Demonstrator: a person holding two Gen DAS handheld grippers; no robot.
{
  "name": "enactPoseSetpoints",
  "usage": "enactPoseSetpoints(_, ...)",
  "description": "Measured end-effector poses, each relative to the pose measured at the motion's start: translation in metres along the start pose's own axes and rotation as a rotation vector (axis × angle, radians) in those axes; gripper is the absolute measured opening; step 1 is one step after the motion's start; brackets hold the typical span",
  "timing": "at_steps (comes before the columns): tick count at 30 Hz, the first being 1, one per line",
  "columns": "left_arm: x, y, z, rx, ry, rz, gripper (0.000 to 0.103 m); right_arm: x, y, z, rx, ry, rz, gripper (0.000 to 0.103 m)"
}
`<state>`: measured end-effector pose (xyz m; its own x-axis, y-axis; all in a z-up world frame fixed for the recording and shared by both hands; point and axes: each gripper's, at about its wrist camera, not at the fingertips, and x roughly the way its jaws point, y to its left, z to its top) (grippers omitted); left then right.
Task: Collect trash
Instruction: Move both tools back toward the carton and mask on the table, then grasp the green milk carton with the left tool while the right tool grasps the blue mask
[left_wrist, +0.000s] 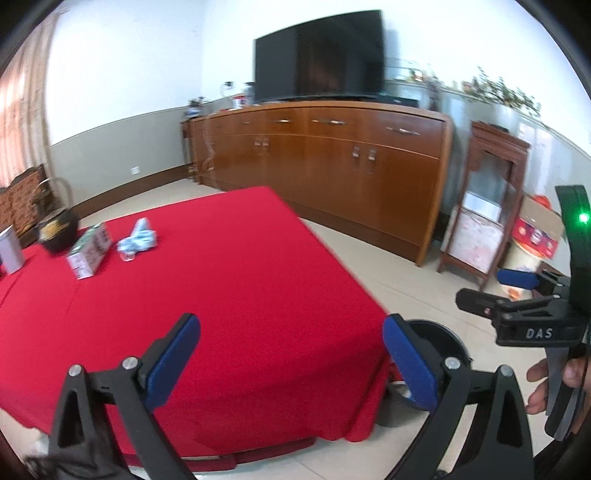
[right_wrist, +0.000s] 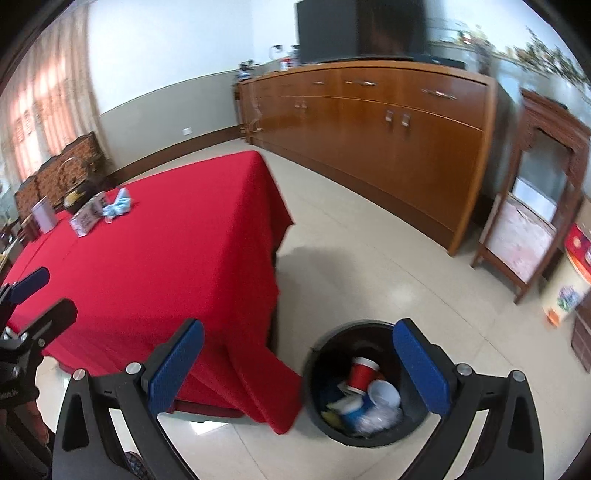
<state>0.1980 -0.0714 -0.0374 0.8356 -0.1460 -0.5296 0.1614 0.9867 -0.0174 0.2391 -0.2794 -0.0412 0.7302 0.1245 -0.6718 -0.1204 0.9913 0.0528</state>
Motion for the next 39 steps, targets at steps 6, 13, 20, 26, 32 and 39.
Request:
enactPoseSetpoints(6,-0.007,0.059,-0.008,-0.068,-0.005,0.077,0.100,0.017,0.059,0.014,-0.080,0.009,0.057,0.103)
enactPoseSetpoints(13,-0.015,0.115,-0.012,-0.118,-0.014,0.151,0.100,0.037,0.131,0.029,-0.180,0.025,0.131,0.103)
enactPoseSetpoints(20,-0.022,0.183,-0.006,-0.198,-0.043,0.223,0.100,0.065,0.188,0.048,-0.241,0.047,0.197,0.103)
enactPoseSetpoints(26,-0.010,0.232,0.001,-0.223,-0.027,0.284,0.096,0.094,0.228,0.070,-0.265,0.050,0.209,0.103)
enactPoseSetpoints(32,0.025,0.260,0.012,-0.213,0.018,0.294,0.087,0.132,0.267,0.097,-0.327,0.053,0.237,0.103)
enactPoseSetpoints(39,0.068,0.279,0.023,-0.237,0.048,0.286,0.087,0.187,0.307,0.129,-0.395,0.094,0.261,0.102)
